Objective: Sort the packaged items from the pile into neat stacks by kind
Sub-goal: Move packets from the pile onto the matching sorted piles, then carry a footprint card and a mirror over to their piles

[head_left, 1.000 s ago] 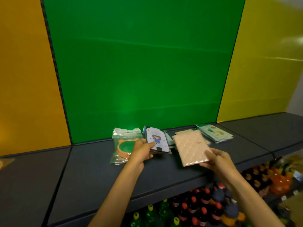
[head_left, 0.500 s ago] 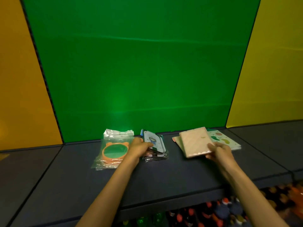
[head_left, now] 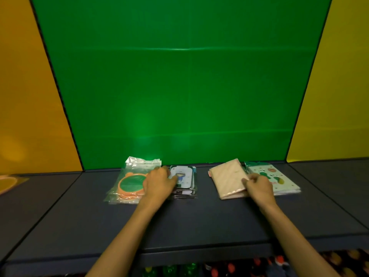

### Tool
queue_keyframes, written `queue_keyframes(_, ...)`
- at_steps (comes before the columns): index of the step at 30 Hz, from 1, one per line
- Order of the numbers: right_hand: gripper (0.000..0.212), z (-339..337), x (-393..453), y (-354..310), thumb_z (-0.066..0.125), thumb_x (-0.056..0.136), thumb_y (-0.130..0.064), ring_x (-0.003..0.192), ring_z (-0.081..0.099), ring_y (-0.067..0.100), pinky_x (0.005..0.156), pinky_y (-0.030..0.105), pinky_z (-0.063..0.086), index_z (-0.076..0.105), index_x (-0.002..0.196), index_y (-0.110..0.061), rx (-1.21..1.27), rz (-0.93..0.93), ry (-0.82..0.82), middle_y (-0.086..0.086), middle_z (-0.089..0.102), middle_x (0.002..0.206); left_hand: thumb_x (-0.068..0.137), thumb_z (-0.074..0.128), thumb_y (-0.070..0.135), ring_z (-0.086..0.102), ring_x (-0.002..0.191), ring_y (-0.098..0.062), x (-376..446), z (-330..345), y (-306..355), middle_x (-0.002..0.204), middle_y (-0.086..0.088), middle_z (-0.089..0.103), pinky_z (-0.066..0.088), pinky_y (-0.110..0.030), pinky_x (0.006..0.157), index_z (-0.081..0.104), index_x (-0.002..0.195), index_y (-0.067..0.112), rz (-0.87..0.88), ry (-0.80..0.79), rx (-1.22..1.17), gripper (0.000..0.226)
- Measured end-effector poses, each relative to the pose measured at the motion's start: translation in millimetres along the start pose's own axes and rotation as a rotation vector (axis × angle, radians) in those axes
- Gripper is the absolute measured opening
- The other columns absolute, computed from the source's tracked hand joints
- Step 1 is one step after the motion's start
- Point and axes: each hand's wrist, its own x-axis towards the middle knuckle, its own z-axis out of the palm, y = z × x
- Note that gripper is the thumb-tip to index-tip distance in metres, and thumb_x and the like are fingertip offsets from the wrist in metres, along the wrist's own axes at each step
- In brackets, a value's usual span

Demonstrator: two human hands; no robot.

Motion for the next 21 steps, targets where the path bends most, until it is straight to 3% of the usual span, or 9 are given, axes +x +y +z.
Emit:
queue_keyframes(3, 0.019, 3, 7, 6, 0.066, 0.088, -0.019, 0.09, 0.063, 0.03, 0.079, 0.032, 0.047, 0.07, 0.101, -0.005, -0.176, -0.063, 0.014, 0.014, 0.071, 0.095, 0.09, 0.06, 0.047, 0.065, 0.093, -0.026, -6, 0, 6, 0.104, -0.006, 0.07, 0.052, -0.034, 0.077, 0.069, 0.11, 0.02, 0.07, 0.039, -0.02, 0.035)
queue_keyframes(9, 0.02, 9, 5, 20, 0.064, 0.087, -0.019, 0.076, 0.059, 0.03, 0.06, 0.031, 0.046, 0.065, 0.077, -0.002, -0.502, -0.253, 0.077, 0.014, 0.063, 0.08, 0.093, 0.051, 0.051, 0.062, 0.103, -0.027, -24, -9, 11, 0.117, -0.004, 0.068, 0.05, -0.036, 0.083, 0.067, 0.113, 0.026, 0.196, 0.02, 0.052, 0.036)
queue_keyframes(14, 0.023, 7, -5, 15, 0.061, 0.088, -0.018, 0.099, 0.058, 0.034, 0.082, 0.039, 0.048, 0.071, 0.106, -0.01, -0.562, -0.46, 0.064, 0.015, 0.068, 0.105, 0.093, 0.05, 0.05, 0.06, 0.11, -0.028, -45, -20, 7, 0.126, -0.002, 0.065, 0.046, -0.039, 0.09, 0.062, 0.126, 0.025, 0.228, 0.043, 0.141, 0.042)
queue_keyframes(21, 0.029, 52, -56, -33, 0.056, 0.094, -0.029, 0.112, 0.055, 0.022, 0.092, 0.037, 0.042, 0.066, 0.12, -0.023, -0.339, -0.781, -0.244, -0.002, 0.064, 0.118, 0.093, 0.045, 0.055, 0.057, 0.121, -0.027, -82, -44, -31, 0.138, -0.001, 0.058, 0.046, -0.043, 0.097, 0.054, 0.136, 0.029, 0.122, 0.065, 0.258, 0.052)
